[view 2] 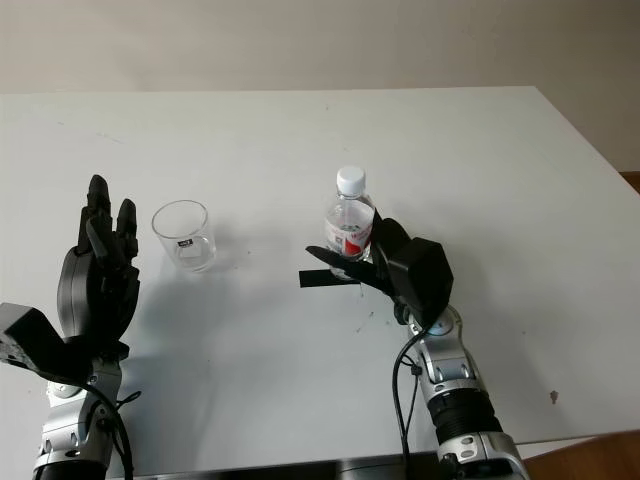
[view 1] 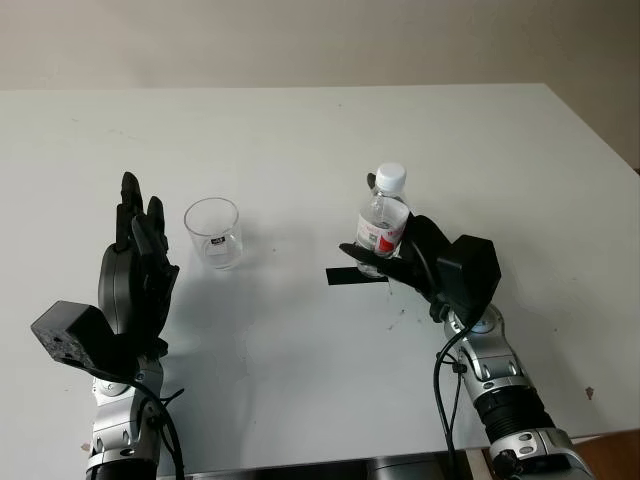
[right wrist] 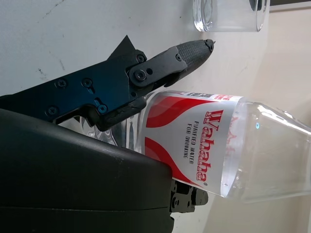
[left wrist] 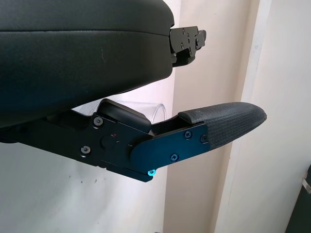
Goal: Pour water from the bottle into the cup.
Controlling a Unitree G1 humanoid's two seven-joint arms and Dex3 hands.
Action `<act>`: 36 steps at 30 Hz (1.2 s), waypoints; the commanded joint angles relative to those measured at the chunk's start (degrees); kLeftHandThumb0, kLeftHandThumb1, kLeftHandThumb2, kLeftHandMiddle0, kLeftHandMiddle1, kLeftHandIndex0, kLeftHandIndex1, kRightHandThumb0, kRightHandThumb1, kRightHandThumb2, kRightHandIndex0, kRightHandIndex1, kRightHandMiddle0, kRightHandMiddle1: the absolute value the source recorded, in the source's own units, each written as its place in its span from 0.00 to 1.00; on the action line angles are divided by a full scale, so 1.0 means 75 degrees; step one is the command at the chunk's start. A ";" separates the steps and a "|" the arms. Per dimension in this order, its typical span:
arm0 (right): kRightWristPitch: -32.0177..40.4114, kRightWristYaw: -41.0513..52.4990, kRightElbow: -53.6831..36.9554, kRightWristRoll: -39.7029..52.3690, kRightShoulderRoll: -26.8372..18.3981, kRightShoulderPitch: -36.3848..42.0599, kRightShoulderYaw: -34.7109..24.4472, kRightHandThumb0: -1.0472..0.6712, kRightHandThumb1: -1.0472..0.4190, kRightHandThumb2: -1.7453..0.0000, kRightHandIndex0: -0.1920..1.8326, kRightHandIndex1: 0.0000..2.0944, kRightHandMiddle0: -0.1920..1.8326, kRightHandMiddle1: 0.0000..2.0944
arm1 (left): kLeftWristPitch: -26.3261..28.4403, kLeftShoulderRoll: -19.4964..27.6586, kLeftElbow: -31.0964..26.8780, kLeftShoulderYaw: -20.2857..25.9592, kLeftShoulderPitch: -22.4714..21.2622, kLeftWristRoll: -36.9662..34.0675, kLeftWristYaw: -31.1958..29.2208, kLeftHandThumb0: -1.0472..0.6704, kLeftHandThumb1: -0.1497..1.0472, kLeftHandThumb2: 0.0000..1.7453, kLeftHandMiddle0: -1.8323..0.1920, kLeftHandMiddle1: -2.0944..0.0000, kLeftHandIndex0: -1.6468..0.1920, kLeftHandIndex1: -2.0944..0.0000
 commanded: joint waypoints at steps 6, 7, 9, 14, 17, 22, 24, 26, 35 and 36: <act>-0.0350 0.0098 0.0643 0.0060 -0.0415 0.0422 -0.0271 0.16 0.09 0.97 0.00 0.00 0.00 0.00 | 0.0054 0.0145 -0.0045 0.0058 -0.0062 0.0000 -0.0034 0.11 1.00 0.41 1.00 0.91 0.96 1.00; -0.0416 0.0174 0.0656 0.0096 -0.0448 0.0453 -0.0287 0.15 0.09 0.97 0.00 0.00 0.00 0.00 | 0.0076 0.0144 -0.0064 0.0055 -0.0060 0.0012 -0.0005 0.11 1.00 0.41 1.00 0.90 0.96 1.00; -0.0670 0.0302 0.0656 0.0098 -0.0546 0.0554 -0.0268 0.12 0.09 0.97 0.00 0.00 0.00 0.00 | 0.0091 0.0136 -0.0063 0.0063 -0.0068 -0.0028 -0.0007 0.11 1.00 0.41 1.00 0.90 0.96 1.00; -0.1383 0.0313 0.0413 -0.0054 -0.0656 0.0910 -0.0198 0.05 0.06 0.96 0.00 0.00 0.00 0.00 | 0.0070 0.0117 -0.0028 0.0064 -0.0104 -0.0066 -0.0027 0.11 1.00 0.41 1.00 0.89 0.96 1.00; -0.1582 0.0290 0.0290 -0.0089 -0.0638 0.1034 -0.0199 0.03 0.06 0.96 0.00 0.00 0.00 0.00 | 0.0071 0.0107 -0.0027 0.0055 -0.0110 -0.0063 -0.0017 0.11 1.00 0.41 1.00 0.88 0.95 1.00; -0.1854 0.0200 -0.0036 -0.0060 -0.0539 0.1314 -0.0223 0.03 0.05 0.97 0.00 0.00 0.00 0.00 | 0.0049 0.0138 0.0033 0.0055 -0.0123 -0.0025 -0.0026 0.11 1.00 0.41 1.00 0.90 0.96 1.00; -0.1851 0.0094 -0.0143 -0.0125 -0.0523 0.1384 -0.0205 0.02 0.05 0.97 0.00 0.00 0.00 0.00 | 0.0070 0.0117 0.0023 0.0053 -0.0140 -0.0041 -0.0010 0.11 1.00 0.41 1.00 0.90 0.96 1.00; -0.1830 -0.0021 -0.0267 -0.0153 -0.0477 0.1463 -0.0191 0.02 0.05 0.97 0.00 0.00 0.00 0.00 | 0.0055 0.0118 0.0042 0.0047 -0.0155 -0.0055 -0.0040 0.11 1.00 0.41 1.00 0.90 0.96 1.00; -0.2032 -0.0397 -0.0001 0.0132 -0.0128 0.1462 -0.0291 0.04 0.04 0.97 0.00 0.00 0.00 0.00 | 0.0082 0.0114 0.0053 0.0050 -0.0195 -0.0048 -0.0015 0.11 1.00 0.41 1.00 0.87 0.95 1.00; -0.2075 -0.0407 0.0076 0.0151 -0.0116 0.1432 -0.0314 0.03 0.04 0.97 0.00 0.00 0.00 0.00 | 0.0081 0.0109 0.0055 0.0053 -0.0197 -0.0050 -0.0011 0.11 1.00 0.41 1.00 0.87 0.94 1.00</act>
